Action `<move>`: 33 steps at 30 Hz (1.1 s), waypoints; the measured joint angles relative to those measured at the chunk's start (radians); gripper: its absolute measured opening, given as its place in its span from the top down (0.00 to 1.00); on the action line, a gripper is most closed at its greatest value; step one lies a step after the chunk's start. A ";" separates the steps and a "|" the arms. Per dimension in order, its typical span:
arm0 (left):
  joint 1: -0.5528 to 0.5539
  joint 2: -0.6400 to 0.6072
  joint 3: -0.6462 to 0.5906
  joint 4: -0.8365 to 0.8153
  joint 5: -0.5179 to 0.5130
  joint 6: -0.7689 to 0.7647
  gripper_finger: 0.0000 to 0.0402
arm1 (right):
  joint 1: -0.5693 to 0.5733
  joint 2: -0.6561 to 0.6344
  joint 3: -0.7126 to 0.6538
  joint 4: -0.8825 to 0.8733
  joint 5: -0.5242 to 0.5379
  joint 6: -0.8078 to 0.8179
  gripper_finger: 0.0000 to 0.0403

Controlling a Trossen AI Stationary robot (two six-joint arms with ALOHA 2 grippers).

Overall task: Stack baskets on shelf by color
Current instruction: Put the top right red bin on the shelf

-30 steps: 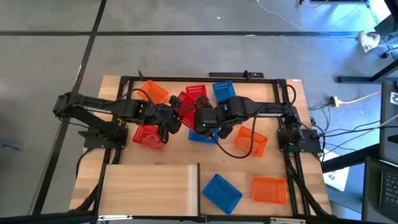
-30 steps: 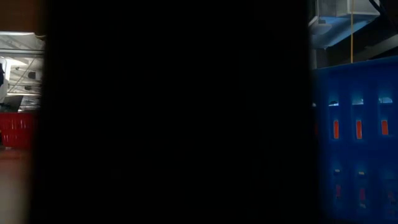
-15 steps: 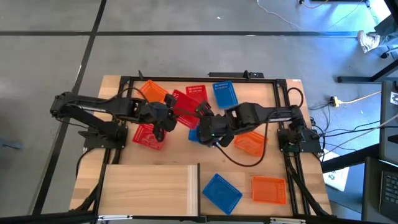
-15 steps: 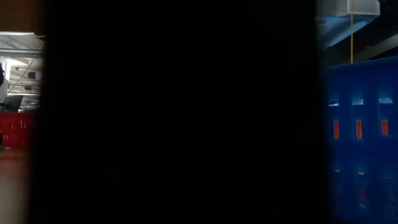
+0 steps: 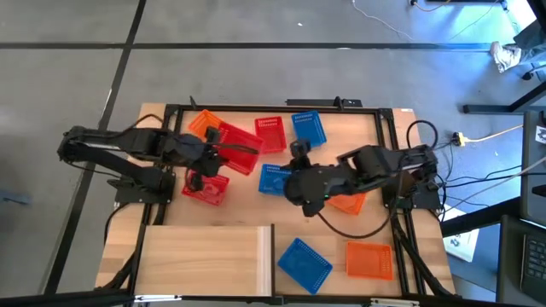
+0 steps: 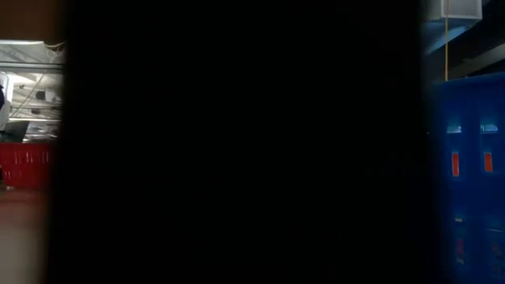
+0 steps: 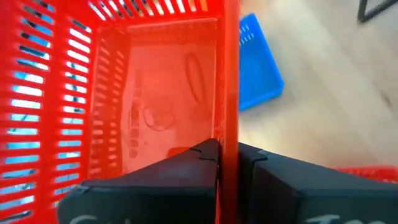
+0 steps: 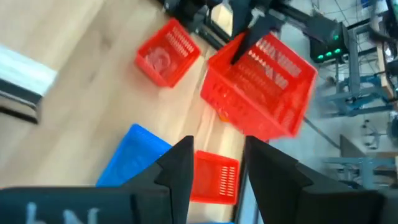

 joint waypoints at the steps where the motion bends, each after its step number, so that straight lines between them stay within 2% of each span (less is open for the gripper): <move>1: -0.010 -0.016 0.001 0.019 0.001 -0.012 1.00 | 0.008 -0.009 0.000 -0.002 0.000 0.019 0.64; 4: -0.054 -0.058 0.001 -0.012 0.017 -0.077 1.00 | 0.025 -0.039 0.000 -0.003 0.000 0.055 0.64; 11: -0.201 -0.140 0.001 -0.014 0.255 -0.294 1.00 | 0.055 -0.098 0.000 -0.023 -0.001 0.093 0.64; 15: -0.305 -0.155 0.001 -0.004 0.300 -0.445 1.00 | 0.065 -0.120 0.000 -0.035 -0.007 0.093 0.64; 20: -0.417 -0.156 0.001 -0.002 0.410 -0.575 1.00 | 0.066 -0.143 0.000 -0.067 -0.047 0.093 0.64; 27: -0.552 -0.146 0.001 0.111 0.443 -0.631 1.00 | 0.066 -0.147 0.000 -0.088 -0.047 0.117 0.64; 33: -0.656 -0.103 0.001 0.016 0.445 -0.631 1.00 | 0.066 -0.147 0.000 -0.088 -0.046 0.218 0.64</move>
